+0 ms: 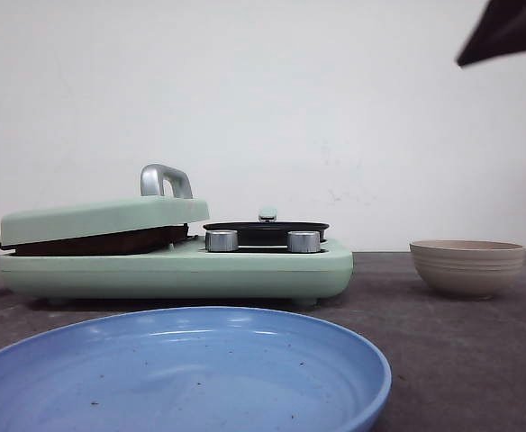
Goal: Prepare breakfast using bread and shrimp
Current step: 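Grasp the rim of the cream shrimp bowl with the right gripper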
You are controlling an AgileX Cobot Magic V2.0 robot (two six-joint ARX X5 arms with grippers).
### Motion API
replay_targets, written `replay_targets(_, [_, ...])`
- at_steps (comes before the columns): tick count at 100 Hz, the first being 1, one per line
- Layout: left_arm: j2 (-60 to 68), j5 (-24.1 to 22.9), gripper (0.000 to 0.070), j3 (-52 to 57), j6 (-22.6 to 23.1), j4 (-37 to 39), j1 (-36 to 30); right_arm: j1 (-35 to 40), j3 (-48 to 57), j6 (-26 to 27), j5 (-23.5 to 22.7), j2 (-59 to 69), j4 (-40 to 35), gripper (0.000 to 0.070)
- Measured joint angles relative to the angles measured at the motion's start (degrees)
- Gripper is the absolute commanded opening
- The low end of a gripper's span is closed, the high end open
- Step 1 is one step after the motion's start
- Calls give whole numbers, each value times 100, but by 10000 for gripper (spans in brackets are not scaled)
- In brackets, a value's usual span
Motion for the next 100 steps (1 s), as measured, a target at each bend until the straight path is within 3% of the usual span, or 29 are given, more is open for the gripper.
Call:
replay_targets(31, [-1108,-686,10,-468,50,-544,0,-841,291,-203,-127,1298,-494,22])
replay_targets(44, [-1650,-966,10,-1108,50,-509,0,-962,291,-229,-120,1606,-452,219])
replay_targets(49, [-1834,-1075,10,-1364,50,-428,0,-984,291,-227,-70,1731,-437,257])
replay_targets(69, [-2149,-1137,9,-2096,48,-195,0,-1001,293,-236,310,2201,-369,257])
replay_targets(100, [-2157,-1130,10,-2170,46,-162,0,-994,297,-142,323,2907,72,255])
